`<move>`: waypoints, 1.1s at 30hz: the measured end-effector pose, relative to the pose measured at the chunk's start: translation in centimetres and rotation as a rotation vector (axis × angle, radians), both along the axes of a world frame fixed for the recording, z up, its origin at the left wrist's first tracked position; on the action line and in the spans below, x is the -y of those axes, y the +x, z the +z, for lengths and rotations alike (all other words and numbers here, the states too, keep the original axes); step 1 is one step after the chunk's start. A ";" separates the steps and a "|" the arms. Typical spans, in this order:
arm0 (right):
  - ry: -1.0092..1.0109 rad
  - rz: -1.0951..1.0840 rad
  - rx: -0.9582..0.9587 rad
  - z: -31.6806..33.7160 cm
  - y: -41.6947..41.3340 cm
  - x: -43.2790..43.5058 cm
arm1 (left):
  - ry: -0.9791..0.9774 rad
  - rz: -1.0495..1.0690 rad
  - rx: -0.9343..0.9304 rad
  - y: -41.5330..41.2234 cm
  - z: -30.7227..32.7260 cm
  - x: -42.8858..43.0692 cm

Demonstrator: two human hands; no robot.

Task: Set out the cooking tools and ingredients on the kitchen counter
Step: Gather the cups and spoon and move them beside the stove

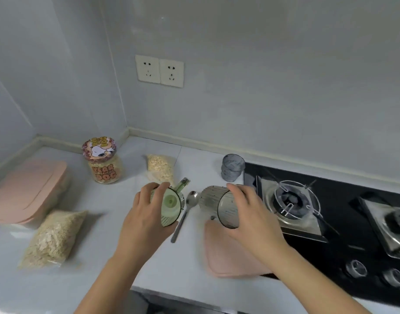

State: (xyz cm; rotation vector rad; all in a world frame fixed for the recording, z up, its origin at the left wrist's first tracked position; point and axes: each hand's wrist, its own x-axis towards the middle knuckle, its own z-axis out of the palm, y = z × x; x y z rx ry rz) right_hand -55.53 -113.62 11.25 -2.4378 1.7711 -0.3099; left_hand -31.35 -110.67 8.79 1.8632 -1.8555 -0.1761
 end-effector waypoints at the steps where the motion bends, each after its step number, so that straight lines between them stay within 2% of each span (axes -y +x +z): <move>1: -0.025 -0.048 0.014 0.6 -2.5 -1.4 | -0.023 -0.036 -0.003 -2.5 0.6 -0.4; 11: -0.109 -0.482 0.000 2.9 -27.4 -17.3 | -0.081 -0.376 -0.111 -29.4 2.9 -8.3; 16: -0.124 -0.637 -0.042 3.4 -37.4 -23.3 | -0.119 -0.565 -0.062 -40.2 4.1 -10.6; 25: -0.089 -0.836 -0.068 2.6 -51.9 -27.6 | -0.161 -0.799 -0.058 -58.4 4.7 -9.9; 33: -0.058 -0.937 -0.121 3.6 -70.5 -25.8 | -0.124 -0.958 -0.113 -78.6 3.3 -5.6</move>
